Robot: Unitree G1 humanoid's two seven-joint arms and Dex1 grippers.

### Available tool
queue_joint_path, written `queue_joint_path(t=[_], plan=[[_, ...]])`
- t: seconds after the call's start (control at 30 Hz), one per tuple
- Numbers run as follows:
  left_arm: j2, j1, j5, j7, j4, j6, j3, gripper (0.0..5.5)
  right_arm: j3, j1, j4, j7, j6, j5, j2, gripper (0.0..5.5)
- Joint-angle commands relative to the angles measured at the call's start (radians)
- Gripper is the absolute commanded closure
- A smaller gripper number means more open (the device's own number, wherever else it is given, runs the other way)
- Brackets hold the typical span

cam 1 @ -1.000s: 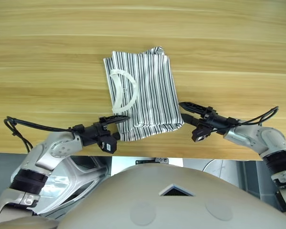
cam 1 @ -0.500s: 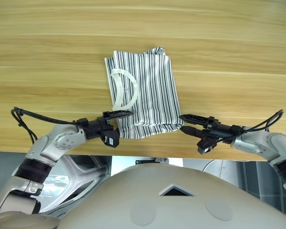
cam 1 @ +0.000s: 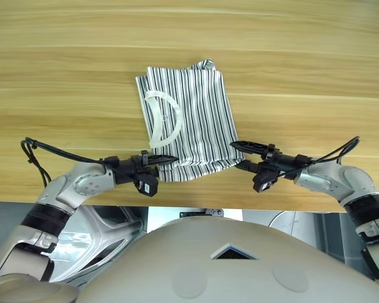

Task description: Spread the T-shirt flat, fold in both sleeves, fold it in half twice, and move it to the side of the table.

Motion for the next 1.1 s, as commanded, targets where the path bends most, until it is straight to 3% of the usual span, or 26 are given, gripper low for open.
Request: queue_joint_path(t=[0.03, 0.23, 0.53, 0.77, 0.93, 1.1], plan=[[-0.001, 0.029, 0.101, -0.040, 0.176, 0.063, -0.068, 4.72, 0.012, 0.001, 0.050, 0.020, -0.002, -0.018, -0.004, 2.81], [-0.012, 0.002, 0.099, -0.022, 0.233, 0.053, -0.081, 5.20, -0.002, 0.003, 0.087, 0.021, -0.014, 0.009, -0.010, 4.01], [-0.035, -0.022, 0.103, 0.011, 0.285, 0.034, -0.102, 5.26, -0.013, -0.023, 0.154, 0.004, 0.006, 0.027, 0.012, 5.49], [-0.042, -0.030, 0.090, 0.025, 0.291, 0.018, -0.105, 5.26, -0.018, 0.010, 0.108, -0.002, 0.003, 0.031, 0.012, 5.50], [-0.047, 0.015, -0.018, 0.009, 0.163, 0.025, -0.087, 5.26, -0.018, 0.160, -0.109, 0.083, 0.014, 0.108, -0.037, 5.50], [0.005, 0.167, -0.088, -0.023, -0.078, 0.100, -0.082, 5.26, -0.094, 0.379, -0.377, 0.217, 0.155, 0.266, -0.137, 5.50]])
